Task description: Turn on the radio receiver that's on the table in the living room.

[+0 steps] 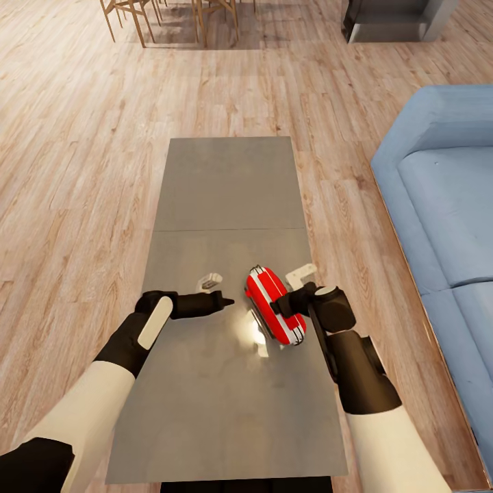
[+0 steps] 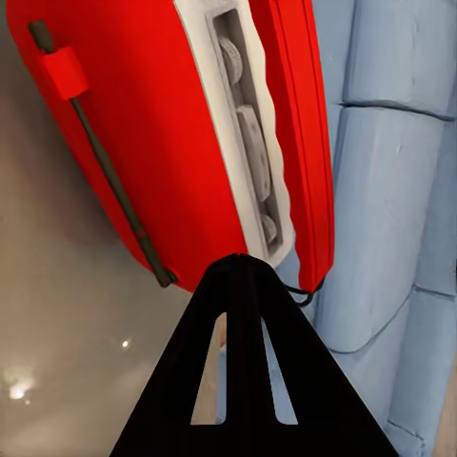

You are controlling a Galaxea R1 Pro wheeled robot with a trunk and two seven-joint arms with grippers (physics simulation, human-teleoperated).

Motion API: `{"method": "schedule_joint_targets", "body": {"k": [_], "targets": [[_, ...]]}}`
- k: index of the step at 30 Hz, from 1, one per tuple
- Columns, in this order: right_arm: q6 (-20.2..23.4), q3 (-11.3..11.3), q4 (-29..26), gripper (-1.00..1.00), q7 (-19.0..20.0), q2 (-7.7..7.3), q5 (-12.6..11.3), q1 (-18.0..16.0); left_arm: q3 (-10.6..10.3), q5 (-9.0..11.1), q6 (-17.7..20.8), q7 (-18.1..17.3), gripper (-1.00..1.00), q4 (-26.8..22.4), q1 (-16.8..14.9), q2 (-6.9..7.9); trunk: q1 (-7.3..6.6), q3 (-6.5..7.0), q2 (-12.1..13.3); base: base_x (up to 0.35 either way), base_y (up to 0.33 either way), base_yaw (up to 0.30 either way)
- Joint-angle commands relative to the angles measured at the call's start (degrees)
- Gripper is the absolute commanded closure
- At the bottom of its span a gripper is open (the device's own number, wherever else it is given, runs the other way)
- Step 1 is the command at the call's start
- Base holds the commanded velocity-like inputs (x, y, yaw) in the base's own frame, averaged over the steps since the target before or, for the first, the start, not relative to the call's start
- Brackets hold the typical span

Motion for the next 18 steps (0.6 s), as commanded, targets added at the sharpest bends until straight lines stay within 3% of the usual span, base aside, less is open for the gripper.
{"method": "schedule_joint_targets", "body": {"k": [1, 6, 10, 18], "targets": [[0.00, 0.07, -0.16, -1.00, 0.02, -0.05, 0.01, 0.00, 0.00, 0.00, 0.00, 0.00, 1.00, -0.03, 0.00, 0.05, 0.00, 0.00, 0.00, 0.000, 0.000, 0.000], [0.00, 0.14, -0.33, -1.00, 0.10, -0.20, 0.06, 0.00, -0.05, -0.04, 0.01, -0.07, 1.00, -1.28, 0.00, 0.32, 0.00, 0.00, 0.00, 0.000, 0.000, 0.000], [0.00, -0.01, -0.34, -1.00, 0.13, -1.12, 0.11, 0.00, -0.07, -0.02, 0.82, -0.09, 1.00, -4.34, 0.00, 1.55, 0.00, 0.00, 0.00, 0.000, 0.000, 0.000], [0.00, -0.38, -0.33, -1.00, 0.97, -5.89, -0.26, 0.00, -0.08, 0.18, 3.41, -0.11, 1.00, -7.86, 0.00, 5.87, 0.00, 0.00, 0.00, 0.000, 0.000, 0.000]]}}
